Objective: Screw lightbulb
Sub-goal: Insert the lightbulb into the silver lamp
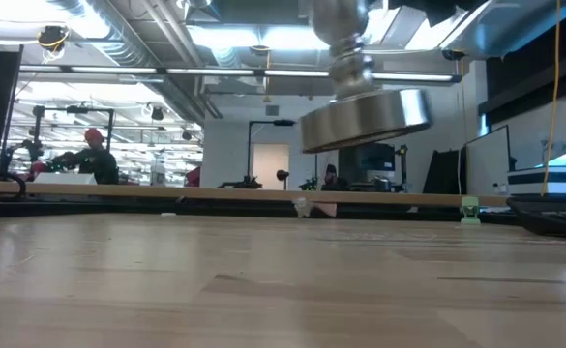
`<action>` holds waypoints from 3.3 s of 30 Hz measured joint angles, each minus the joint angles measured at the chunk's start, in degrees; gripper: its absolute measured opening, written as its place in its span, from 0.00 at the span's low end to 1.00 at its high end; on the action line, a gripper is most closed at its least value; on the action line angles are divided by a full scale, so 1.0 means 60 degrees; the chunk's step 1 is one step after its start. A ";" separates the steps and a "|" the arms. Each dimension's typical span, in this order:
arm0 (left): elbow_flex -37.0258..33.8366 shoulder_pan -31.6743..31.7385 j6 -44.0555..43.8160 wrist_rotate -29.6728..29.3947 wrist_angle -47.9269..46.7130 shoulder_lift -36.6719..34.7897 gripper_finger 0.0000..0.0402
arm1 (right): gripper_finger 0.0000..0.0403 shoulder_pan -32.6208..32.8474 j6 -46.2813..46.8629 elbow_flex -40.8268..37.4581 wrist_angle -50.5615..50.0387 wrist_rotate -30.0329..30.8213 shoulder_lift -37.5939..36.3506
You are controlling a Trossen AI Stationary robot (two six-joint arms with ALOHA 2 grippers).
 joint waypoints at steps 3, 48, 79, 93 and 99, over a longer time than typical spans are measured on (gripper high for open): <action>-0.0015 0.0090 0.0378 0.1038 0.0009 0.0025 0.34 | 0.36 0.0001 0.0032 0.0000 -0.0107 -0.0613 0.0013; -0.0061 0.0143 -0.1195 -0.4552 -0.2727 -0.1219 0.70 | 0.36 -0.0007 -0.1008 0.0106 -0.1885 0.9368 -0.0474; -0.0054 -0.0056 0.1917 -1.0032 0.4832 0.1453 0.70 | 0.36 -0.0007 -0.1237 0.0084 -0.1920 1.0010 -0.0456; -0.0052 0.0162 0.1899 -0.9149 0.4769 0.1456 0.34 | 0.36 -0.0007 -0.1250 0.0076 -0.1842 0.9756 -0.0444; -0.0043 -0.0036 0.2142 -0.8145 0.4258 0.1412 0.33 | 0.36 -0.0010 -0.1216 0.0066 -0.1761 0.8756 -0.0441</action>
